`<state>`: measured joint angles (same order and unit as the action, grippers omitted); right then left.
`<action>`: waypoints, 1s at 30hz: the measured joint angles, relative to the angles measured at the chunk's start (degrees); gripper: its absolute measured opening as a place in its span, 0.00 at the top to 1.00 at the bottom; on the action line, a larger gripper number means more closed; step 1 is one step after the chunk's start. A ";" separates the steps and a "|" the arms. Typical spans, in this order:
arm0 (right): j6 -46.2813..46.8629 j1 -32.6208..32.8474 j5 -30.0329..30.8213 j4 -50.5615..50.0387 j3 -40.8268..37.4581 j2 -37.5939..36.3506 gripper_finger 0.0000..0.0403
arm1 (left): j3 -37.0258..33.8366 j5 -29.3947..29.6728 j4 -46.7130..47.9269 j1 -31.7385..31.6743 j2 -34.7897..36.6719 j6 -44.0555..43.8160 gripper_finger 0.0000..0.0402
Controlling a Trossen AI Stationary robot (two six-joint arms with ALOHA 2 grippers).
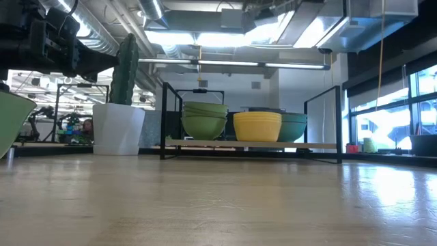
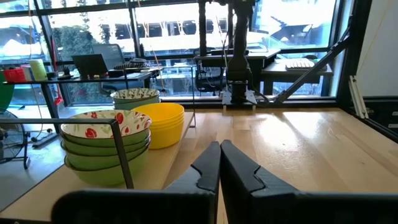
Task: Pick & Place Mini bowls
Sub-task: Stack the red green bowl on top of the red green bowl on the shelf
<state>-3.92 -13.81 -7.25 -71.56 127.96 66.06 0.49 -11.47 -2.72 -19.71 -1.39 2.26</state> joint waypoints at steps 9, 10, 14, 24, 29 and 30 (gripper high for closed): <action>2.23 1.62 0.19 16.17 -34.04 -21.20 0.99 | -0.01 0.02 0.00 0.01 0.00 0.00 0.98; 2.28 1.62 0.20 18.52 -37.94 -23.81 0.99 | -0.01 0.01 0.00 0.01 0.00 -0.02 0.98; 3.05 1.62 0.22 27.30 -50.95 -33.74 0.99 | 0.00 0.01 0.01 0.00 0.00 -0.02 0.98; 8.44 1.60 0.64 35.72 -73.00 -50.49 0.99 | 0.00 0.03 0.00 -0.01 0.00 -0.02 0.99; 8.17 1.60 5.14 40.63 -82.42 -56.31 0.99 | 0.00 -0.04 0.00 0.02 0.00 -0.11 0.99; 8.05 1.60 5.05 41.09 -84.02 -57.13 0.99 | -0.02 -0.04 0.00 0.14 0.00 -0.39 0.99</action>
<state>4.12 -12.21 -2.20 -30.46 43.94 8.94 0.47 -11.51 -2.72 -19.57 -1.39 1.87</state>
